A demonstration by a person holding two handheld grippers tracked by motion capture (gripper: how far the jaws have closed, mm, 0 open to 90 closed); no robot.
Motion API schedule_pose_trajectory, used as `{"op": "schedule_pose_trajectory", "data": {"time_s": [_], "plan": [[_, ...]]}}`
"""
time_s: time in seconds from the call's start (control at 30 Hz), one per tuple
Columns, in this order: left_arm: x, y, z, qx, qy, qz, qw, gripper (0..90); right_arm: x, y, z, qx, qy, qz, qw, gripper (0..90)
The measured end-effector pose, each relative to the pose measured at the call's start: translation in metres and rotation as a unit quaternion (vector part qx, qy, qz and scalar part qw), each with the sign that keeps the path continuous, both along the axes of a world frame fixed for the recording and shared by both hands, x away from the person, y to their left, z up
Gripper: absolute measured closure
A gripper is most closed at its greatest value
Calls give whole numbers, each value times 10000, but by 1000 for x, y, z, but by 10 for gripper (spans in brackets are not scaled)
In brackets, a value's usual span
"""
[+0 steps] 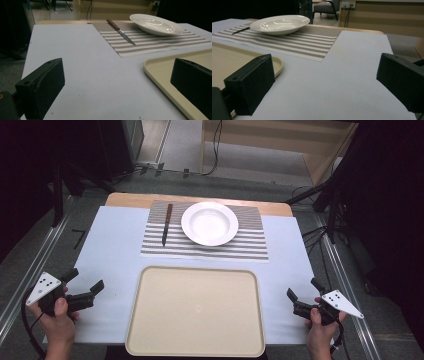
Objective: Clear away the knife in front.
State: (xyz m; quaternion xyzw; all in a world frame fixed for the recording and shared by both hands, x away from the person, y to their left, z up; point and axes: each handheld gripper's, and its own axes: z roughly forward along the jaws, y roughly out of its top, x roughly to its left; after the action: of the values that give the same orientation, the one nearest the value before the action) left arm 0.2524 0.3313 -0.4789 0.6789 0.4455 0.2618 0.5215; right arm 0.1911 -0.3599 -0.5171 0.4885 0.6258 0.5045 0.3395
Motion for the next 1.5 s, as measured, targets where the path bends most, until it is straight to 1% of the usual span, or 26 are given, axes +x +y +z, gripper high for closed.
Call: {"op": "schedule_pose_trajectory", "data": {"time_s": [0.03,0.07,0.1,0.13,0.17,0.2,0.23,0.27,0.47,0.5,0.53,0.6,0.73,0.87,0.9,0.97,1.1,1.13,1.17,1.2,1.23,1.37,1.4,1.43,1.47,1.5], "plan": [[-1,-7,6,23,-59,-42,10000,0,0,0,0,4,-9,4,10000,2],[-1,-7,6,23,-59,-42,10000,0,0,0,0,4,-9,4,10000,2],[-1,-15,11,122,-99,-31,9999,0,-1,1,0,5,-30,25,10000,2],[0,-19,14,155,-114,-34,9998,0,-1,1,0,-22,-23,36,10000,2],[0,-19,14,155,-114,-34,9998,0,-1,1,0,-30,-23,53,10000,2],[3,-27,18,238,-121,-72,9996,0,-1,1,0,-29,-31,71,10000,2],[3,-27,18,238,-121,-72,9996,0,-1,1,0,-29,-31,71,10000,2],[5,-32,22,213,-102,-221,9995,0,-1,1,0,-46,-25,61,10000,2],[13,-45,31,237,-31,-271,9993,0,0,1,-1,-48,-37,84,9999,2],[18,-49,34,181,10,-282,9994,0,-1,2,-1,-53,-33,105,9999,2],[18,-49,34,181,10,-282,9994,0,-1,2,-1,-53,-33,105,9999,2],[26,-56,40,151,15,-316,9994,0,0,2,-1,-54,-39,126,9999,2],[38,-68,48,179,-3,-393,9991,0,0,2,-1,-72,-29,176,9998,2],[48,-77,52,189,44,-460,9988,0,-1,3,-1,-85,-33,214,9997,2],[54,-82,55,191,72,-482,9986,0,0,3,-1,-83,-46,232,9997,2],[61,-86,57,161,84,-504,9986,0,0,3,-1,-83,-41,240,9997,2],[75,-94,62,174,145,-521,9984,0,0,3,-1,-86,-44,259,9996,2],[75,-94,62,174,145,-521,9984,0,0,3,-1,-82,-56,265,9996,2],[82,-98,63,146,160,-543,9983,0,0,3,-1,-89,-52,271,9996,2],[85,-100,64,141,176,-551,9982,0,0,3,-1,-91,-61,280,9995,2],[85,-100,64,141,176,-551,9982,0,0,3,-1,-98,-52,287,9995,2],[101,-112,67,206,239,-574,9979,0,0,3,-1,-96,-53,293,9995,2],[101,-112,67,206,239,-574,9979,4,0,3,-1,-96,-53,293,9995,2],[106,-116,68,189,204,-561,9980,26,0,3,-1,-115,-48,299,9995,2],[108,-119,68,225,188,-549,9981,31,0,3,-1,-112,-53,302,9995,2],[111,-121,68,238,209,-528,9981,33,0,3,-1,-115,-63,309,9994,2]]}}
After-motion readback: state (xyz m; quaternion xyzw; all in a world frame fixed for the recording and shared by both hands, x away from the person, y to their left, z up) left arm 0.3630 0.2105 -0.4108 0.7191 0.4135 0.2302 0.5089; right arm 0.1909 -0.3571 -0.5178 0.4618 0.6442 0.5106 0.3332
